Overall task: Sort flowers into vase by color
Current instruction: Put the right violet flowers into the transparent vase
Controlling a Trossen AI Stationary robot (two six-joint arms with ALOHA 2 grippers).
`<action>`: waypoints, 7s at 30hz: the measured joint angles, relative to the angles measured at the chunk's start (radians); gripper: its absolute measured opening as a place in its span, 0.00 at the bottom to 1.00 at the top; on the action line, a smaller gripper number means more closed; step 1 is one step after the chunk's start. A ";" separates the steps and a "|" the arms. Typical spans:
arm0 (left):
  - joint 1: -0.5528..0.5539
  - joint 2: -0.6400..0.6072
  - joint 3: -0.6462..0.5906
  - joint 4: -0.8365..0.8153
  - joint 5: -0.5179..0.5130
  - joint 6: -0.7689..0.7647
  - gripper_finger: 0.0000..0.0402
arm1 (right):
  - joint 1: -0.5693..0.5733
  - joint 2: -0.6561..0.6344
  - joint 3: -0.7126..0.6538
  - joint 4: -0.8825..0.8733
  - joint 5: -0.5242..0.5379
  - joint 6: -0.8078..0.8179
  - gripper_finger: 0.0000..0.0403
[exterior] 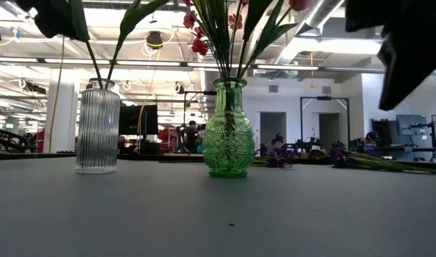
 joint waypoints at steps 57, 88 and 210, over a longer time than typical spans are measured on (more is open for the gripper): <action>0.778 0.006 -0.098 0.382 0.389 0.557 0.53 | -1.125 -0.328 -0.576 0.165 -0.203 -0.375 0.38; 0.778 -0.117 -0.343 0.742 0.530 0.587 0.53 | -1.037 -0.532 -0.288 0.702 -0.207 -0.674 0.07; 0.979 -0.190 -0.480 1.027 1.049 0.433 0.02 | -0.894 0.077 0.330 0.835 -0.852 -0.955 0.65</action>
